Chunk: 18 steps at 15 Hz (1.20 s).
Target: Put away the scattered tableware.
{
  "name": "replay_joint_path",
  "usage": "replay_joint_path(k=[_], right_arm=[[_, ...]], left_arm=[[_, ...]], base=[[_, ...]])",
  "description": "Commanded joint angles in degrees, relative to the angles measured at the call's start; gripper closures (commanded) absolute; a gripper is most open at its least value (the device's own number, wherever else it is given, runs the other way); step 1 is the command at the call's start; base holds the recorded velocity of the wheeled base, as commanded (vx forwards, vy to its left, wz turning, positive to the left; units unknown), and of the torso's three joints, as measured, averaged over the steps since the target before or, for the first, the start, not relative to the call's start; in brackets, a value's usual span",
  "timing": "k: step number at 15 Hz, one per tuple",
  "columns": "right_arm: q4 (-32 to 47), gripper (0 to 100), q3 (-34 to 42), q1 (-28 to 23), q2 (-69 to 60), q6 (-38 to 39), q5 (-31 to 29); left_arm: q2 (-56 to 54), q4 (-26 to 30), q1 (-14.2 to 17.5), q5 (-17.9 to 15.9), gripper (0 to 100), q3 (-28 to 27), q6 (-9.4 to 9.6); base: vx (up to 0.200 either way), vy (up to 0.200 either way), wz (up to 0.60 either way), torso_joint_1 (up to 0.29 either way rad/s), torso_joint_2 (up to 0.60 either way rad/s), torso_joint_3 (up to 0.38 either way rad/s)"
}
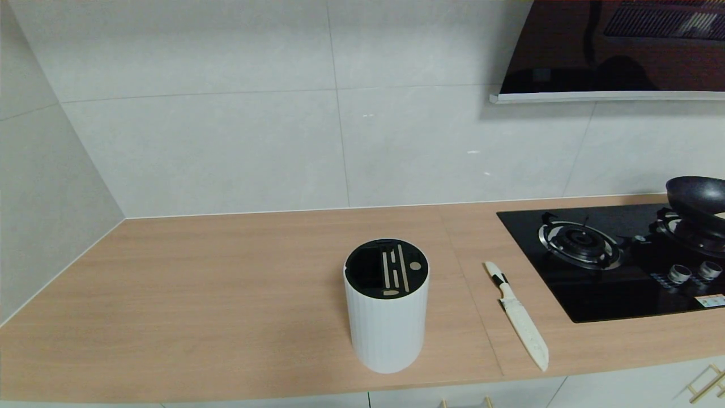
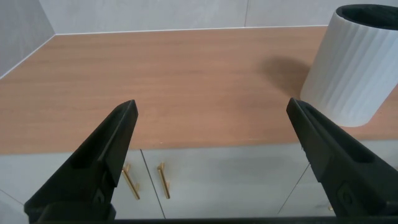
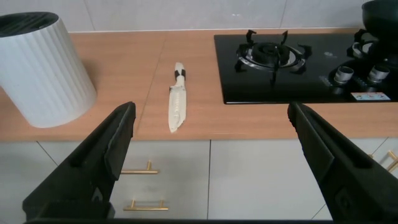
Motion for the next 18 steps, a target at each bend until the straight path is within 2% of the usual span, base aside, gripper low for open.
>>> replay_joint_path(k=[1,3,4,6,9,11,14,18], right_arm=[[0.0,0,0.0,0.0,0.1,-0.1,-0.1],[-1.7,0,-1.7,0.0,0.1,-0.7,-0.9],[-3.2,0,-6.6,0.0,0.1,0.6,-0.3],[0.1,0,-9.8,0.1,1.9,0.7,1.7],[2.2,0,-14.4,0.5,16.8,1.8,6.8],[1.6,0,-19.4,1.6,31.7,1.9,11.3],[0.3,0,-25.0,7.3,48.1,2.1,11.5],[-11.1,0,-28.3,12.7,68.8,2.0,8.8]], left_arm=[[0.0,0.0,0.0,0.0,0,0.0,-0.01],[0.0,0.0,0.0,0.0,0,0.0,-0.01],[0.0,0.0,0.0,0.1,0,0.0,-0.01],[0.0,0.0,0.0,0.0,0,0.0,-0.01],[0.0,0.0,0.0,0.0,0,0.0,-0.01],[0.0,0.0,0.0,0.1,0,0.0,-0.01],[0.0,0.0,0.0,0.0,0,0.0,-0.01],[0.0,0.0,0.0,0.0,0,0.0,-0.01]], base=[[0.000,0.000,0.00,0.000,0.00,0.000],[0.000,0.000,0.00,0.000,0.00,0.000],[0.000,0.000,0.00,0.000,0.00,0.000],[0.000,0.000,0.00,0.000,0.00,0.000],[0.000,0.000,0.00,0.000,0.00,0.000],[0.000,0.000,0.00,0.000,0.00,0.000],[0.000,0.000,0.00,0.000,0.00,0.000],[0.000,0.000,0.00,0.000,0.00,0.000]])
